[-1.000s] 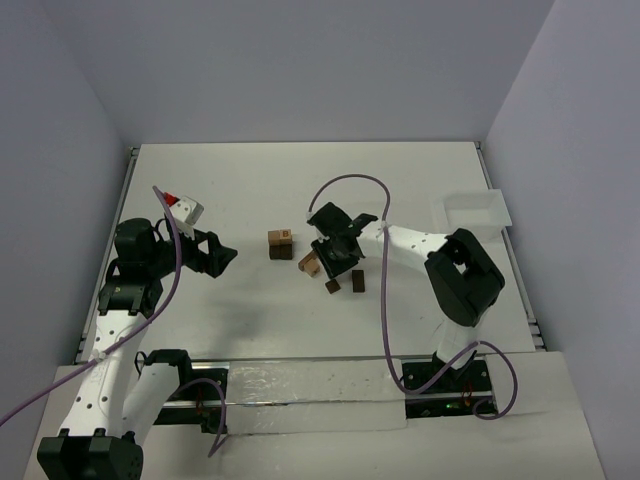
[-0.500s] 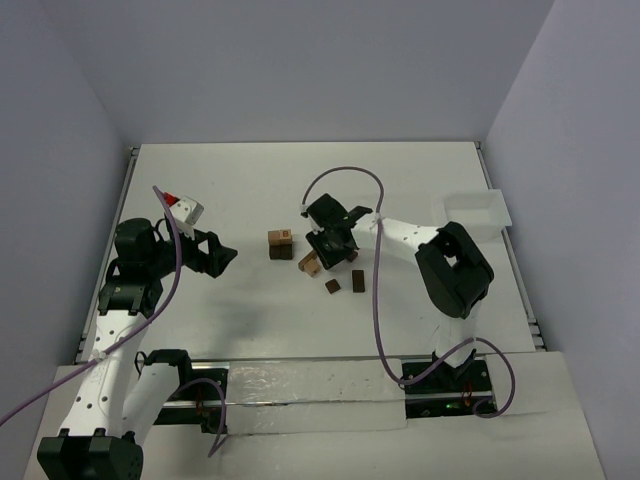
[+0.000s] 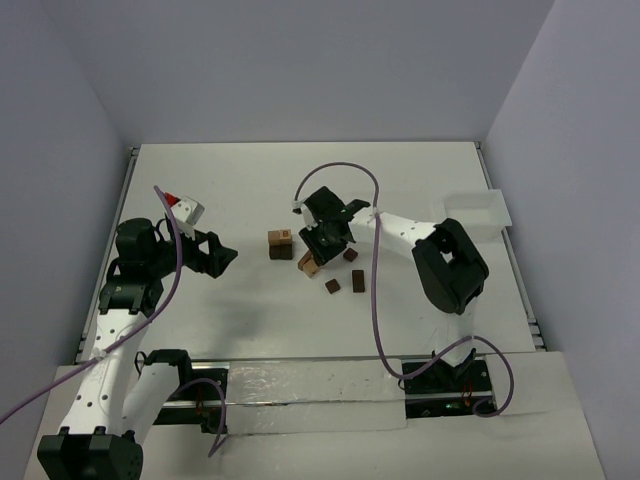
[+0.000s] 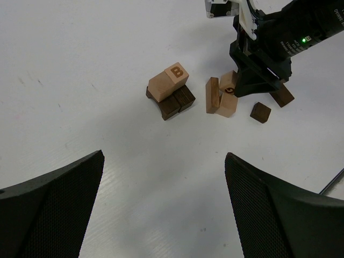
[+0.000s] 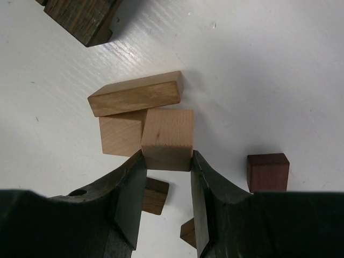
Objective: Build the wood block tower
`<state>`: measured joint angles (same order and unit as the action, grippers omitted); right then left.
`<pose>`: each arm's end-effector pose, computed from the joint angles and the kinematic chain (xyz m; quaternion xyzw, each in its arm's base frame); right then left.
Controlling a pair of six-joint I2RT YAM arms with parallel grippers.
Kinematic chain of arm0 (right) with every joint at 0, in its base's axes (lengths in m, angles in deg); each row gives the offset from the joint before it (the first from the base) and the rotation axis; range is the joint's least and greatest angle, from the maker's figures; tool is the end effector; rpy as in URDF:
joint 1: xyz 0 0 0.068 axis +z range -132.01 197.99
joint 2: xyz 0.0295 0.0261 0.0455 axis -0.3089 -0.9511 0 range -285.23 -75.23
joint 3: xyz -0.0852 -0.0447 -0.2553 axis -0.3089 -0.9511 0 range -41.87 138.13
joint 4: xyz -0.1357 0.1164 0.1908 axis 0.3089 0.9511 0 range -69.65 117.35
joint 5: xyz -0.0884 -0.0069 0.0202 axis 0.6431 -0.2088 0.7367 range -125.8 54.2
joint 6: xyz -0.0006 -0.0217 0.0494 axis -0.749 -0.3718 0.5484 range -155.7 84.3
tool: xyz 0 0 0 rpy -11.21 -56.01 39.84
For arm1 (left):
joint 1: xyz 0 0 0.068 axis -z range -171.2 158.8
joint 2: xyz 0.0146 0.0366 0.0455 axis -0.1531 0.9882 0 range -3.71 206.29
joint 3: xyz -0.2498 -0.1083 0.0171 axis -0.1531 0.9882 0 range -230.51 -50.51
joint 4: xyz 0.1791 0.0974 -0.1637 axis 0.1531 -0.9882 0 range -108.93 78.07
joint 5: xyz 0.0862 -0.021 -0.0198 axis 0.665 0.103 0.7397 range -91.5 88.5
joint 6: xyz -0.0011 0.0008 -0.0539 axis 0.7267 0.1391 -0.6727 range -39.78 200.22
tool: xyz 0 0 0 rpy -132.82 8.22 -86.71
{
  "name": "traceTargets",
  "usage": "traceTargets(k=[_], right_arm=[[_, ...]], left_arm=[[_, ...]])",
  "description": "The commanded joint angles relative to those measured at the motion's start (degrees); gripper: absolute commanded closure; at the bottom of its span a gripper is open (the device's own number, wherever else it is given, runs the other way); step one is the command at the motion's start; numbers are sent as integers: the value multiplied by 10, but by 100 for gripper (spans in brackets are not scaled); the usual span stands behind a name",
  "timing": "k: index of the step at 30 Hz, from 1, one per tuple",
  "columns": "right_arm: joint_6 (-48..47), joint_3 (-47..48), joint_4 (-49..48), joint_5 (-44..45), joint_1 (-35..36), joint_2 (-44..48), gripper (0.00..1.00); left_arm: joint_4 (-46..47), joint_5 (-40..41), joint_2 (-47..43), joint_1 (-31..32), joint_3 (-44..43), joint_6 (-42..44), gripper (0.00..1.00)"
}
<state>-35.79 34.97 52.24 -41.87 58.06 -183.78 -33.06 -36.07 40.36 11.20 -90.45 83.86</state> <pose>0.2980 0.2556 0.1880 -0.3451 0.9090 0.1264 0.1967 0.1714 -0.0273 0.2952 0.2013 0.7970 -0.2454 0.5139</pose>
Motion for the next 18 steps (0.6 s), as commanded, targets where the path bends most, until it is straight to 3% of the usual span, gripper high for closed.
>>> traceTargets(k=[1,7,13,18], right_arm=[[-17,23,18,-17,-3,-8,63],[-17,14,24,-13,-3,-1,48],[-3,23,36,-43,-6,22,46],[24,19,37,-61,-14,47,50]], left_arm=[[25,-11,-1,-4,1,2,1],[25,-13,-4,-4,2,2,1],[24,-13,-5,-4,3,2,1],[23,-15,-7,-4,3,1,1]])
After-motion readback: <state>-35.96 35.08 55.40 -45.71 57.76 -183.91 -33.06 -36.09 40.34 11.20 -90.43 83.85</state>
